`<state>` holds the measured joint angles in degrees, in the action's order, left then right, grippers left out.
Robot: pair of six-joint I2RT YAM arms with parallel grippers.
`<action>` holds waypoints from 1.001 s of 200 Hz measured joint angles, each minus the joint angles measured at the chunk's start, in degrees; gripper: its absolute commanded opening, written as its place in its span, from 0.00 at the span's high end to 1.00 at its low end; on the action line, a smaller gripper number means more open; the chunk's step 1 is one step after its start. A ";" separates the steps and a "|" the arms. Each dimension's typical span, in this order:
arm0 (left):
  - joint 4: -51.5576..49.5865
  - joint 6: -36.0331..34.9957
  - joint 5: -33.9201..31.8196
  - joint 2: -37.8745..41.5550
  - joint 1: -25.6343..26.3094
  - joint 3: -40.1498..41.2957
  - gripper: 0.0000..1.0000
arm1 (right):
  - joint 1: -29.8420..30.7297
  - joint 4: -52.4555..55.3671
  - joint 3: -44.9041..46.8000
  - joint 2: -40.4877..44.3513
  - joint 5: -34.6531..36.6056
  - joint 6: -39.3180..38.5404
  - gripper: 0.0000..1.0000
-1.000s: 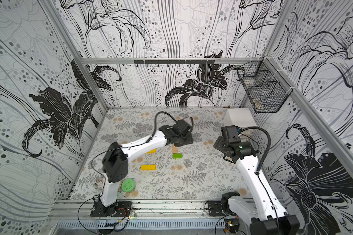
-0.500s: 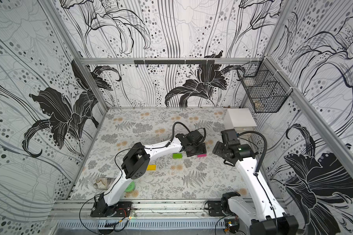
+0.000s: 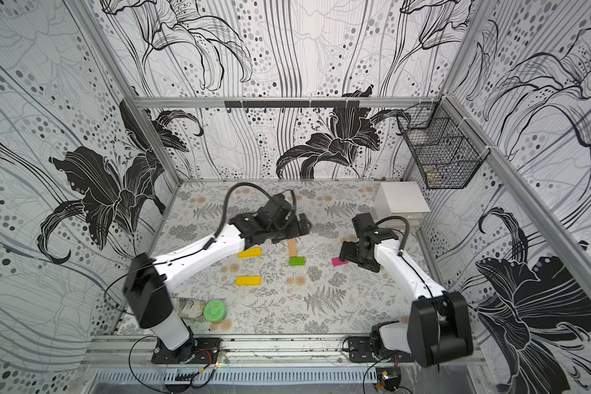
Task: Assemble the letter h with building blocks
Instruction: Assemble the building block at the center of the board.
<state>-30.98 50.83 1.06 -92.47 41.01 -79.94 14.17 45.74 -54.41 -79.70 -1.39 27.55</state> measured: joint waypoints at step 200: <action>0.39 -0.44 -0.35 17.20 -12.83 23.30 0.04 | 6.12 -7.23 -7.37 -21.51 2.23 -8.76 0.32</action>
<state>-30.59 50.39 0.71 -75.26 28.18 -56.64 20.29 38.50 -61.78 -101.21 0.84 18.79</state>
